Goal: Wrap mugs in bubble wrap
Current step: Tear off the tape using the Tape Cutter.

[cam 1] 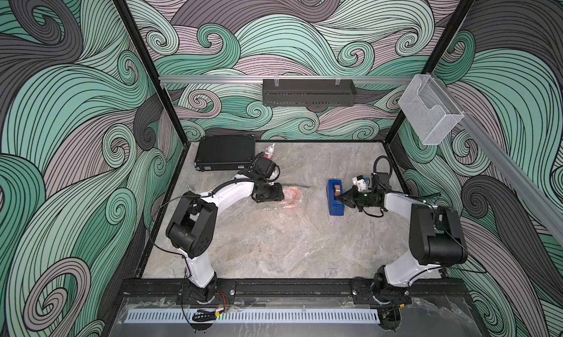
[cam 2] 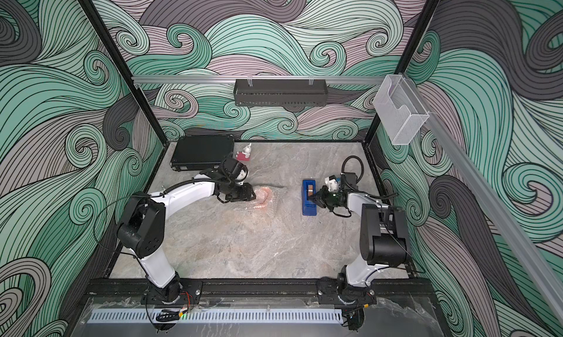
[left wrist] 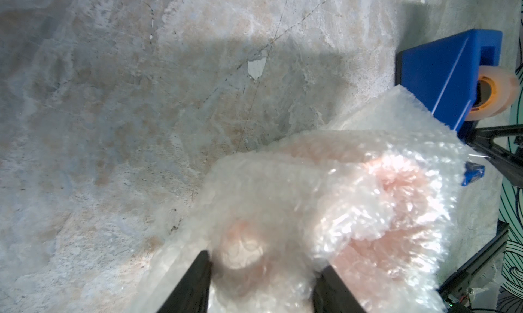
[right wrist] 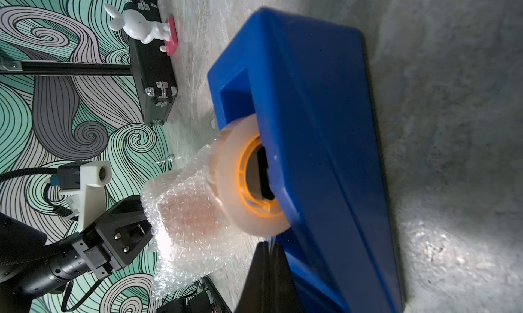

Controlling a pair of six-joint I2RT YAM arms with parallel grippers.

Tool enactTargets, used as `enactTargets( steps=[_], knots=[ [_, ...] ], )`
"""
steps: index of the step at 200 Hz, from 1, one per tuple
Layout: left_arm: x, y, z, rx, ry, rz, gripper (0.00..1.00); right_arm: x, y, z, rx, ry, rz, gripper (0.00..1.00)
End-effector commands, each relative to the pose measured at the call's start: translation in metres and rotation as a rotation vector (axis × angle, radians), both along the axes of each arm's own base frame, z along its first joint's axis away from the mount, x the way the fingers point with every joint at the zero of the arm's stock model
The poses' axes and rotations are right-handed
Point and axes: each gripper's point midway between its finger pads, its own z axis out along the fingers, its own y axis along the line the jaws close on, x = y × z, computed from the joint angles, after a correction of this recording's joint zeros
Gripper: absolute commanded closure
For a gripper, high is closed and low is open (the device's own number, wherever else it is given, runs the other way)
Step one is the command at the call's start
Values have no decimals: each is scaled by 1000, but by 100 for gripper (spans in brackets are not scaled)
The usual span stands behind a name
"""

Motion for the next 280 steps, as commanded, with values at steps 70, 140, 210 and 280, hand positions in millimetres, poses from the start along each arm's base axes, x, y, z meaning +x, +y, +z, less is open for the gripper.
enactTargets(
  steps=[70,140,210,280],
  knots=[
    [-13,-6,1,-19,23,-40,49,-1,5,24,129,132,-111,100],
    [-13,-7,1,-20,25,-41,49,-11,9,47,132,186,-165,100],
    [-14,-7,1,-20,26,-41,49,-16,19,71,141,136,-170,100],
    [-14,-7,1,-19,24,-42,49,-8,17,73,104,150,-182,100]
  ],
)
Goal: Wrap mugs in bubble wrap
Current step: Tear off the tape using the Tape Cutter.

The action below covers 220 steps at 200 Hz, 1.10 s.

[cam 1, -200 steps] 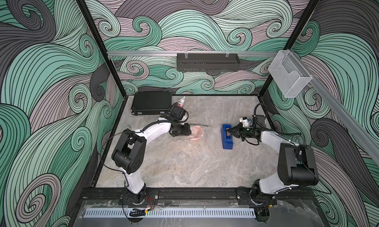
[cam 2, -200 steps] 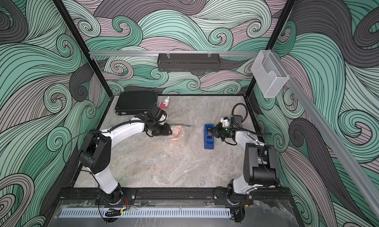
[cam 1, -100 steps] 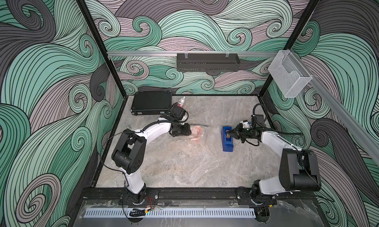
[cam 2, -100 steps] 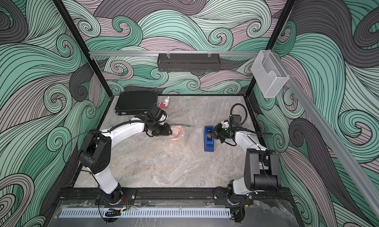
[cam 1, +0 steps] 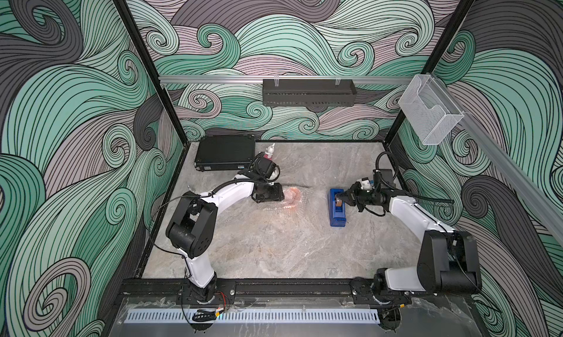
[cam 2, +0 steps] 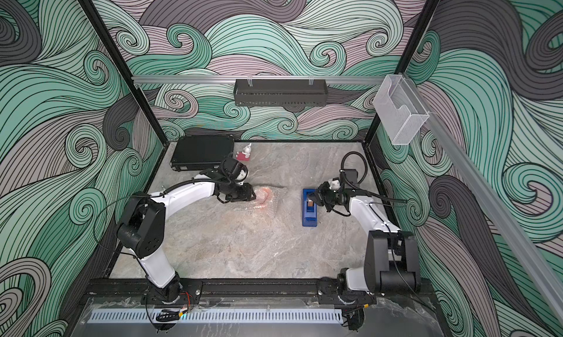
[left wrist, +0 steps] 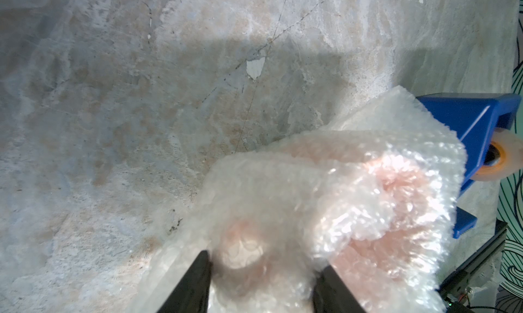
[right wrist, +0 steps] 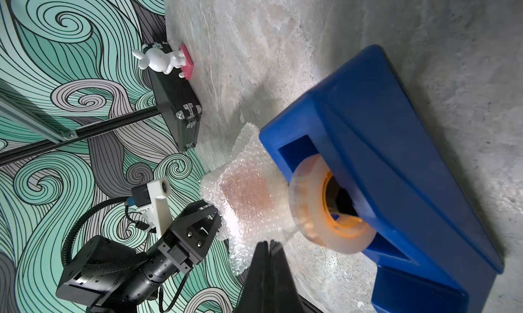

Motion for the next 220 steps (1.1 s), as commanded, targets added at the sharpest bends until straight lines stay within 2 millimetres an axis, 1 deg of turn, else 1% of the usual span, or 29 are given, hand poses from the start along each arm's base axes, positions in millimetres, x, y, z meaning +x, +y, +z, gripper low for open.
enactTargets(
  steps=[1,9,17,30,45,53,68,83,101,106,123,143,152,160,191,220],
  knots=[
    [-14,-6,1,-15,25,-40,49,13,4,19,12,-52,27,100],
    [-14,-6,3,-16,20,-42,49,13,8,13,28,-26,47,100],
    [-14,-6,3,-16,20,-41,49,14,11,15,32,-35,49,100],
    [-14,-6,2,-15,22,-42,49,20,9,26,15,-76,26,100],
    [-14,-7,1,-15,27,-42,49,30,8,44,15,-110,18,100],
    [-14,-7,0,-16,27,-42,49,36,8,49,13,-110,25,100],
    [-14,-7,1,-18,26,-42,49,49,11,53,19,-116,40,100],
    [-13,-7,1,-15,24,-42,49,55,13,58,27,-124,47,100],
    [-13,-6,0,-11,25,-42,49,60,9,54,2,-123,32,100],
    [-13,-7,0,-12,27,-43,49,55,11,49,10,-91,45,100],
    [-13,-7,-1,-14,29,-44,49,50,15,46,23,-78,59,100],
    [-13,-7,-1,-12,30,-43,49,34,15,51,19,-85,58,100],
    [-13,-7,-2,-10,33,-42,49,22,13,53,2,-80,57,100],
    [-13,-7,-2,-11,32,-43,49,9,11,50,-22,-65,53,100],
    [-13,-8,-2,-13,34,-43,49,-38,5,31,-57,21,32,100],
    [-14,-9,-4,-15,38,-45,49,-67,0,21,-89,68,32,100]
  ],
)
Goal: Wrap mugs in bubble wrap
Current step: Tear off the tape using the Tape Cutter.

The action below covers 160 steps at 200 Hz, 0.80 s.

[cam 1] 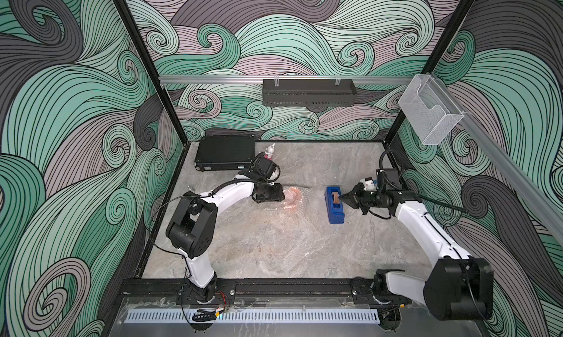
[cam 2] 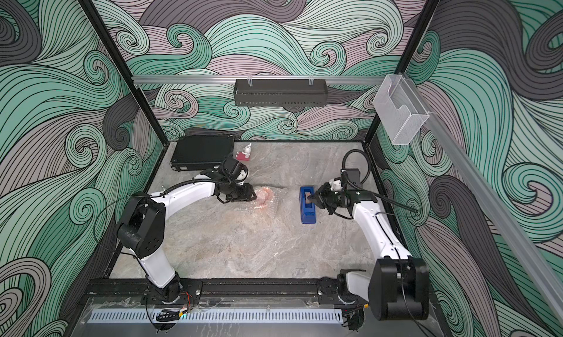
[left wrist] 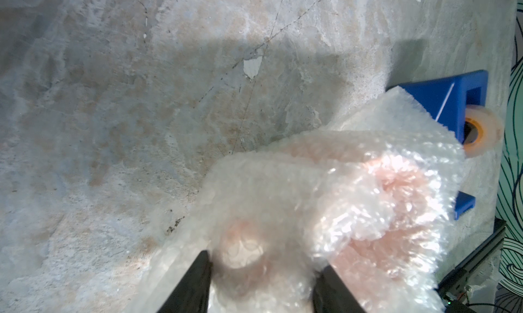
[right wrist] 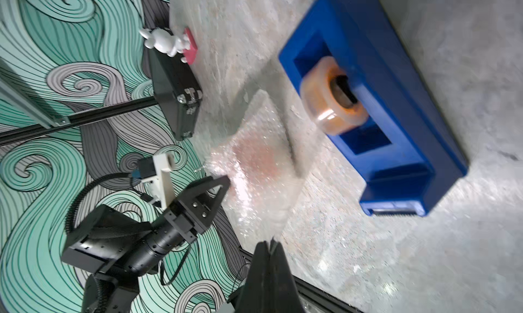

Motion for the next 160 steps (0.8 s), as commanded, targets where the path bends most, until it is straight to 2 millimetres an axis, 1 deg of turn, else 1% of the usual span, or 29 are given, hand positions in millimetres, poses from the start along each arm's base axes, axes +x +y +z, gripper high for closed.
enactTargets(
  steps=[1,22,44,56,69,92,129,145,160],
  knots=[
    [-13,-7,-4,-11,38,-40,49,-25,-4,-8,-42,51,11,100],
    [-13,-8,-2,-14,34,-43,49,-43,-10,-24,-89,107,6,100],
    [-14,-9,-3,-12,35,-43,49,-63,-14,-50,-120,195,7,100],
    [-14,-9,-3,-11,35,-45,49,-71,-14,-63,-123,229,8,100],
    [-14,-9,-4,-12,35,-45,49,-77,-13,-73,-123,253,11,100],
    [-14,-9,-3,-11,34,-45,49,-82,-15,-83,-142,277,11,100],
    [-15,-10,-2,-10,31,-47,49,-81,-15,-100,-152,306,13,100],
    [-14,-10,-2,-9,31,-46,49,-80,-19,-114,-176,320,8,100],
    [-14,-10,-2,-9,30,-46,49,-82,-24,-135,-207,357,-1,100]
  ],
)
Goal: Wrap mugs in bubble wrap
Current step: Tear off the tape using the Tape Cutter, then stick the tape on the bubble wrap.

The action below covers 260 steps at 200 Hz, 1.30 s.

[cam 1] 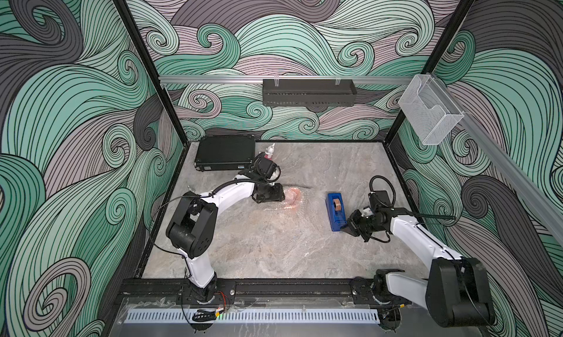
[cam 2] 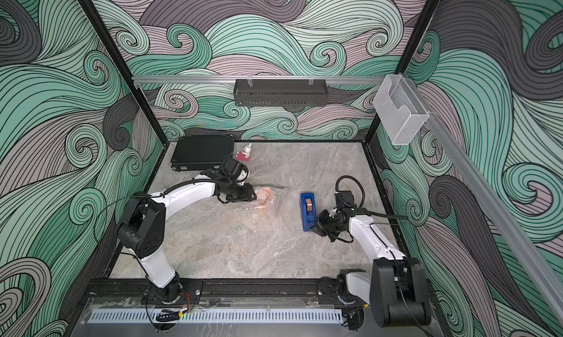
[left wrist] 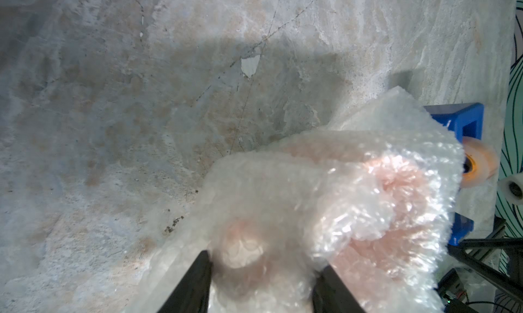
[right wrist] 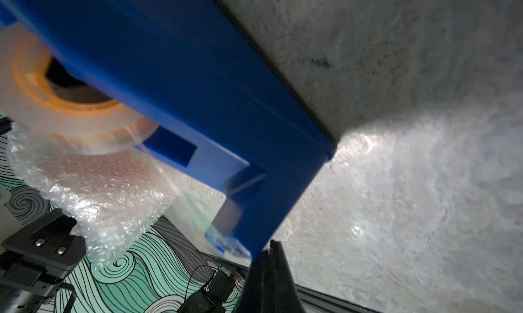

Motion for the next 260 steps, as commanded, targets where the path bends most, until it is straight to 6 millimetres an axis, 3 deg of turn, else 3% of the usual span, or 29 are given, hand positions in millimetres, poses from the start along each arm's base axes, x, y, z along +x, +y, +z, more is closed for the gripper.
enactTargets(
  steps=[1,29,61,98,122,142,166,199,222,260],
  knots=[
    [-13,-8,-2,-9,30,-41,49,-16,-11,-38,-82,100,-4,100],
    [-14,-8,-3,-4,30,-44,49,-17,-12,-66,-101,166,14,100],
    [-13,-8,-2,-5,26,-43,49,-7,-10,-61,-97,121,35,100],
    [-12,-7,-2,0,25,-42,49,-17,2,-22,-96,21,115,100],
    [-12,-7,-1,1,24,-42,49,-23,17,20,-64,-119,134,100],
    [-11,-8,0,-3,24,-42,49,-17,30,61,-27,-252,133,100],
    [-11,-10,1,-7,25,-44,49,7,52,108,24,-409,168,100],
    [-11,-11,3,-14,22,-44,49,58,97,157,187,-627,202,100],
    [-10,-13,4,-20,20,-44,49,88,123,165,197,-643,232,100],
    [-10,-13,5,-24,17,-46,49,128,170,154,235,-609,258,100]
  ],
)
